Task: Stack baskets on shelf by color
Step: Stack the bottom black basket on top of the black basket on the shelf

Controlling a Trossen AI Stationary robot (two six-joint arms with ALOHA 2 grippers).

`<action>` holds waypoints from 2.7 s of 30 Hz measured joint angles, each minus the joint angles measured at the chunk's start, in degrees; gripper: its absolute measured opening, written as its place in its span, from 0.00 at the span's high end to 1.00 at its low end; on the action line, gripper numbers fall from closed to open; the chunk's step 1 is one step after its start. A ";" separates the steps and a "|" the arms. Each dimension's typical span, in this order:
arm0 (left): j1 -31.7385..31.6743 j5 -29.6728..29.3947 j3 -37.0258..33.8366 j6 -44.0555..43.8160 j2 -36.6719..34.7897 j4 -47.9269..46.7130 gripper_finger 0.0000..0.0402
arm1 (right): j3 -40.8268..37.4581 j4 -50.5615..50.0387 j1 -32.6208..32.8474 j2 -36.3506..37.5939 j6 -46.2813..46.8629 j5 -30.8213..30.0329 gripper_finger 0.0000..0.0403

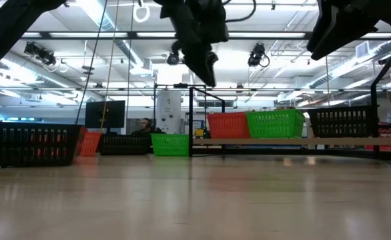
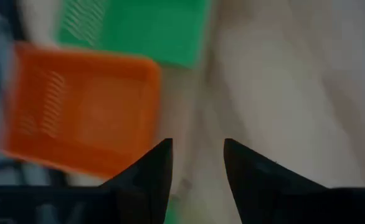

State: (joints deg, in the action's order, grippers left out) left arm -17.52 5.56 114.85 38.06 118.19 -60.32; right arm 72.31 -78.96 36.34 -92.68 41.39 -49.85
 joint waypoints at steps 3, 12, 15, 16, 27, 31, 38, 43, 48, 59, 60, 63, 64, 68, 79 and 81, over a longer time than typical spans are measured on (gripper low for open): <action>1.03 -0.03 0.02 -7.19 0.00 -7.27 0.64 | 0.00 0.00 0.00 0.00 -0.44 -0.69 0.61; 6.55 -5.95 0.04 -30.83 0.02 -26.25 0.65 | 0.00 1.49 -1.38 0.00 -2.42 -4.24 0.61; 9.02 -7.02 0.04 -36.05 0.02 -27.10 0.65 | -0.07 1.56 -1.29 -0.02 -3.02 -4.14 0.61; 9.89 -7.24 0.04 -37.44 -0.13 -27.07 0.65 | -0.31 1.61 -1.20 0.00 -3.39 -4.18 0.61; 23.17 -18.14 0.13 -47.20 -4.46 -14.03 0.71 | -6.93 2.26 -1.09 -0.02 -3.99 -4.17 0.61; 27.25 -23.54 -1.46 -48.58 -4.88 -7.87 0.71 | -7.58 3.89 -0.33 -0.02 -4.07 -4.41 0.61; 30.70 -23.91 -20.66 -50.51 -9.45 11.36 0.71 | -7.58 4.78 2.44 -0.02 -4.07 -4.32 0.61; 29.26 -24.50 -39.42 -53.57 -17.86 25.19 0.71 | -7.61 10.33 2.95 -0.02 -8.20 -3.90 0.61; 27.44 -22.48 -54.13 -60.96 -29.81 30.22 0.71 | -7.59 20.67 0.60 -0.02 -20.05 1.19 0.61; 33.57 -30.66 -59.69 -74.96 -41.06 17.30 0.71 | -7.61 47.00 -10.78 -0.02 -48.50 16.28 0.61; 33.57 -31.98 -59.69 -76.74 -41.27 14.81 0.71 | -7.61 50.51 -11.70 -0.02 -51.15 18.29 0.61; 33.44 -32.00 -59.69 -81.92 -41.59 9.04 0.71 | -7.60 60.67 -13.65 -0.02 -57.64 23.63 0.61; 33.43 -31.06 -59.69 -83.29 -41.59 8.26 0.71 | -7.58 63.47 -14.09 -0.02 -59.42 25.31 0.61; 33.74 -27.52 -59.75 -85.47 -41.33 7.69 0.71 | -7.59 72.14 -15.21 -0.02 -64.15 28.85 0.61; 38.46 -25.52 -59.78 -90.88 -41.35 6.45 0.71 | -7.58 70.67 -18.98 -0.04 -62.57 29.00 0.61; 40.05 -23.09 -59.78 -92.14 -41.35 7.12 0.71 | -7.58 69.28 -19.73 -0.04 -61.17 28.99 0.61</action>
State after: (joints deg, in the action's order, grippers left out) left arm 22.53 -17.53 55.07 -54.08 76.84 -53.20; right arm 64.73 -9.67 16.61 -92.73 -19.79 -20.86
